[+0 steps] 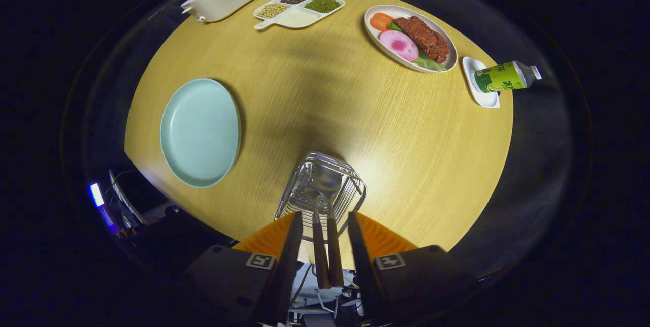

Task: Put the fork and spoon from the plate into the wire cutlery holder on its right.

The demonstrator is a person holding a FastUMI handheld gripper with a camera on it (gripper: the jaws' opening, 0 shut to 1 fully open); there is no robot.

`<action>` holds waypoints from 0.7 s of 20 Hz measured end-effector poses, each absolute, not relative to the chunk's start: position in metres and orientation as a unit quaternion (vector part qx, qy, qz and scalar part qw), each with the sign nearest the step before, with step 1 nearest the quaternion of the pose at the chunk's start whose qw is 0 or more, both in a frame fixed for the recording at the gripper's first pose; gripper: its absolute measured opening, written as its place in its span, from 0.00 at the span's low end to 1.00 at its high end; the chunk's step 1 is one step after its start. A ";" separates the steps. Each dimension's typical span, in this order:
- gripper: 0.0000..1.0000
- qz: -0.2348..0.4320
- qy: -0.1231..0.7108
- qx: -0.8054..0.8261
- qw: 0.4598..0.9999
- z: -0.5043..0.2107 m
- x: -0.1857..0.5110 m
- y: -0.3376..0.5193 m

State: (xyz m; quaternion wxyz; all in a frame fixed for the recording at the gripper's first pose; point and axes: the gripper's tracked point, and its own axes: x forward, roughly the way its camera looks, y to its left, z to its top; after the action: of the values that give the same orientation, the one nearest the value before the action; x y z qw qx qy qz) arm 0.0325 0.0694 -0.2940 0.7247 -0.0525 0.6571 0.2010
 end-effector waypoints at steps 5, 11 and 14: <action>0.99 0.199 0.572 0.008 0.795 -0.252 0.037 0.075; 0.99 0.152 0.403 0.091 0.898 -0.174 0.051 0.042; 0.99 0.138 0.309 0.135 0.931 -0.138 0.055 0.030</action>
State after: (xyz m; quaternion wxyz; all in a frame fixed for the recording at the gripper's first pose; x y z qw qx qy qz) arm 0.0553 0.0300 -0.1377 0.9312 0.1353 0.3093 0.1377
